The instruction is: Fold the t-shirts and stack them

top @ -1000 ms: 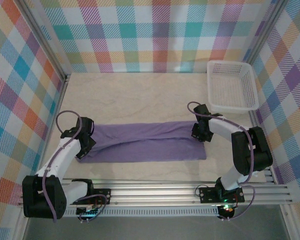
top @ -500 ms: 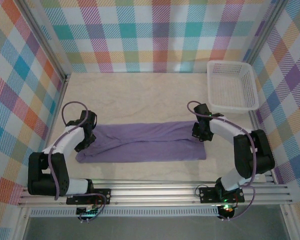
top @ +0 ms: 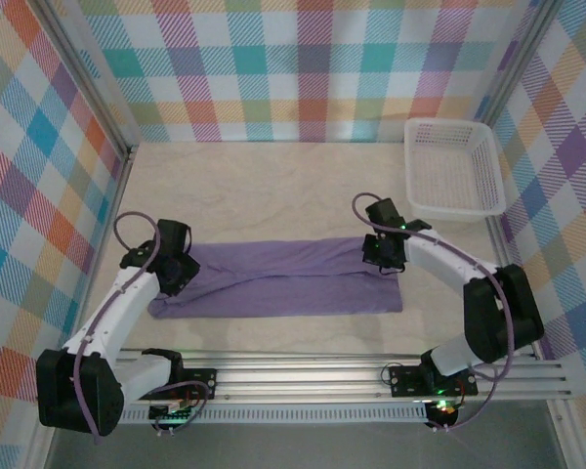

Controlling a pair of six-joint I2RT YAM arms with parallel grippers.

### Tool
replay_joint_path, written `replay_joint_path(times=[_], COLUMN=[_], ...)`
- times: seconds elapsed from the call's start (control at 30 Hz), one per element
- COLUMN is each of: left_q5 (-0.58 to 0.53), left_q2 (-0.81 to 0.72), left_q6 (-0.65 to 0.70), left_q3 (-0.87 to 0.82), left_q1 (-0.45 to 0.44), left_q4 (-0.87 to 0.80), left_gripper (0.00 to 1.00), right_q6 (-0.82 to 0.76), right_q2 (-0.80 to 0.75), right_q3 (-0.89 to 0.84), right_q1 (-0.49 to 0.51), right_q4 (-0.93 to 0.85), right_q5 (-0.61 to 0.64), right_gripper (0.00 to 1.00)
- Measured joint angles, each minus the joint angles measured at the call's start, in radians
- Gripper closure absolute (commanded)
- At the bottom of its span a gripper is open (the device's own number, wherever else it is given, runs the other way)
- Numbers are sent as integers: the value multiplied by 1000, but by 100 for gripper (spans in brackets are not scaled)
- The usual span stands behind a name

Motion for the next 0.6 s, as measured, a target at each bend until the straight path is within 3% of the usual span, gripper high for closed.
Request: replay_joint_path(times=[0.23,0.33,0.43,0.6], left_q5=[106,107,116,176], left_q2=[79,161,276,465], left_q6=[-120,-130,-135,-115], left_q3=[-69,-67,-56,91], left_q1=[-20,-19,0,56], left_q4=[27,53,98,117], left_gripper=[65,66,68,69], right_q6=[-30,-56,-77,-93], right_q2=[140,136,176,280], right_q3=[41,59,117,161], right_q1=[-30,-40,-59,-69], right_q4=[-15,-31,-54,-60], right_q5=[-23,-16,-17,-44], right_gripper=[83,80,84,82])
